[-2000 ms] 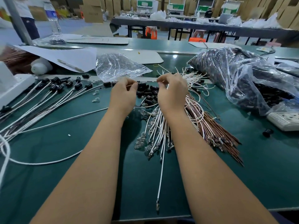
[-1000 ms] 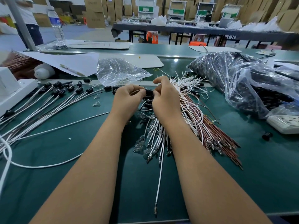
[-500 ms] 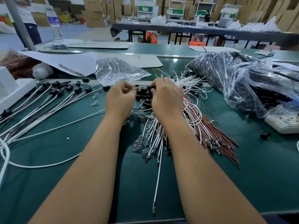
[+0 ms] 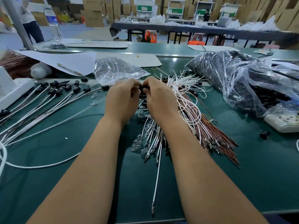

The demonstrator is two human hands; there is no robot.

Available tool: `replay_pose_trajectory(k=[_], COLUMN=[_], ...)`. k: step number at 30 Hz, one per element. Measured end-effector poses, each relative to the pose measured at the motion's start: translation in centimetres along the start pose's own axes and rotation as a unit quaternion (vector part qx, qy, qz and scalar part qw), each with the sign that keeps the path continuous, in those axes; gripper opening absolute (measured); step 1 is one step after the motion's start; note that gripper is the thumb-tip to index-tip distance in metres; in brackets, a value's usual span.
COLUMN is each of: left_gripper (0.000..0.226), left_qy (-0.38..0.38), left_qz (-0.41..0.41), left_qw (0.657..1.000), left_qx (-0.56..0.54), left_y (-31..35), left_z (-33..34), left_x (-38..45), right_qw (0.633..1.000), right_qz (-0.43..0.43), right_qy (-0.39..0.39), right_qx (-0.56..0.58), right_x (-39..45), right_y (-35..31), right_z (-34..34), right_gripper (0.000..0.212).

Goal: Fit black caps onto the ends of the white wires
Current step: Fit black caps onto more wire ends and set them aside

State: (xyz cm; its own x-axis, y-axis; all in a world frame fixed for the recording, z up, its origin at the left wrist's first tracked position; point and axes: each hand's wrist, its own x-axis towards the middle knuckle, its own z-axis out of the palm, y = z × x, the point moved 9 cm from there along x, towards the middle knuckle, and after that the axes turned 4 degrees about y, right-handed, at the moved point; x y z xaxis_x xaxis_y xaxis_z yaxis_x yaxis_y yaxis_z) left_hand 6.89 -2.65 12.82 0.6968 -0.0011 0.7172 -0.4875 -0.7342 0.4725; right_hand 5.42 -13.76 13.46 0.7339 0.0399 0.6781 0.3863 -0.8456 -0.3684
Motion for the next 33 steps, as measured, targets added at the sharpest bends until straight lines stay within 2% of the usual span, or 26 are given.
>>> replay_pose_trajectory(k=[3,8,11,15,17,21,26,33], left_gripper=[0.018,0.013,0.009,0.011,0.014,0.009,0.016,0.012], left_qy=[0.009,-0.043,-0.033,-0.033,-0.045,-0.072,-0.058,-0.051], left_qz=[-0.031,-0.047,-0.081,-0.142,-0.118,-0.051,-0.083,-0.08], left_qw=[0.997,0.993,0.995,0.989,0.991,0.994,0.986,0.986], left_qx=[-0.064,-0.101,-0.053,0.037,0.045,-0.071,-0.131,-0.136], left_y=[-0.7,-1.2,-2.8,-5.5,-4.8,-1.6,-2.5,-2.6], left_z=[-0.6,0.1,-0.1,-0.6,-0.3,0.8,0.7,0.4], left_x=[0.0,-0.2,0.1,-0.3,-0.4,-0.4,-0.3,-0.2], right_qw=[1.0,0.998,0.997,0.998,0.999,1.0,0.985,0.977], right_qz=[-0.024,-0.025,-0.014,0.021,0.013,0.0,0.112,0.132], right_qy=[-0.002,-0.018,0.003,0.012,-0.002,-0.019,-0.007,0.018], right_qx=[-0.017,-0.05,-0.081,-0.057,-0.042,0.003,0.129,0.169], right_x=[-0.1,0.0,0.1,0.1,0.1,0.0,0.1,-0.1], right_y=[-0.3,0.2,0.9,2.2,1.9,0.7,2.8,3.4], right_z=[0.0,0.5,0.1,-0.4,0.0,0.6,0.4,0.3], right_gripper=[0.012,0.011,0.009,0.008,0.008,0.009,0.018,0.006])
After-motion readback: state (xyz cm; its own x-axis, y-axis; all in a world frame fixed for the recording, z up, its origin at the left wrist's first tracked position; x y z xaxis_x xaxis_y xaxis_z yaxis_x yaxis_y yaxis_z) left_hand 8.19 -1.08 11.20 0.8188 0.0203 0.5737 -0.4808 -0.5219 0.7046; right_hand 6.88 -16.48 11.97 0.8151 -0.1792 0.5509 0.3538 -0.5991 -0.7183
